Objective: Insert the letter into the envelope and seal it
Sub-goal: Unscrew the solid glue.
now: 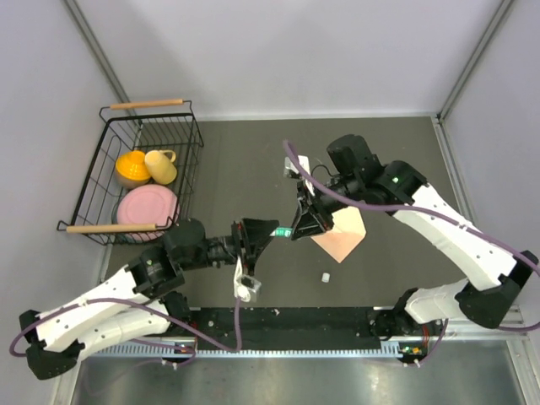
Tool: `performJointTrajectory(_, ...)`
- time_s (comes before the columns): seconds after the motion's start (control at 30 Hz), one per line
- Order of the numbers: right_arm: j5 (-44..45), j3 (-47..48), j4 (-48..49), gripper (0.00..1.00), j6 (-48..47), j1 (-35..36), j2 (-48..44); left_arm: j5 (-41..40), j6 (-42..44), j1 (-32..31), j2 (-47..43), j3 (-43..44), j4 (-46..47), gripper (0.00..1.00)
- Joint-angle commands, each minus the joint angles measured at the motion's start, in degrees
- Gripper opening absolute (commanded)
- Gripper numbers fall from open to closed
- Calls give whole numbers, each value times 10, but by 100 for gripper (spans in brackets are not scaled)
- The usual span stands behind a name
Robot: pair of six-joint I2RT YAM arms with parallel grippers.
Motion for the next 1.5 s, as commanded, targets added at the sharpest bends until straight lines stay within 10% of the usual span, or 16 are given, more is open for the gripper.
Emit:
performJointTrajectory(0.0, -162, -5, 67, 0, 118, -20, 25, -108, 389, -15, -2, -131, 208, 12)
performJointTrajectory(0.17, -161, 18, 73, 0, 137, -55, 29, -115, 279, -14, -20, -70, 106, 62)
performJointTrajectory(0.33, -73, 37, 60, 0, 36, -64, -6, -73, -68, 29, 15, 84, -140, 70)
performJointTrajectory(0.57, 63, 32, 61, 0, -125, -57, -56, 261, -400, 240, 128, 213, -270, 70)
performJointTrajectory(0.8, 190, 4, 64, 0, -280, 10, -92, 486, -725, 310, 250, 257, -159, 73)
performJointTrajectory(0.97, 269, -36, 78, 0, -333, 80, -113, 524, -1002, 309, 234, 165, 134, 69)
performJointTrajectory(1.47, 319, -54, 90, 0, -357, 117, -112, 551, -1021, 301, 247, 139, 170, 66)
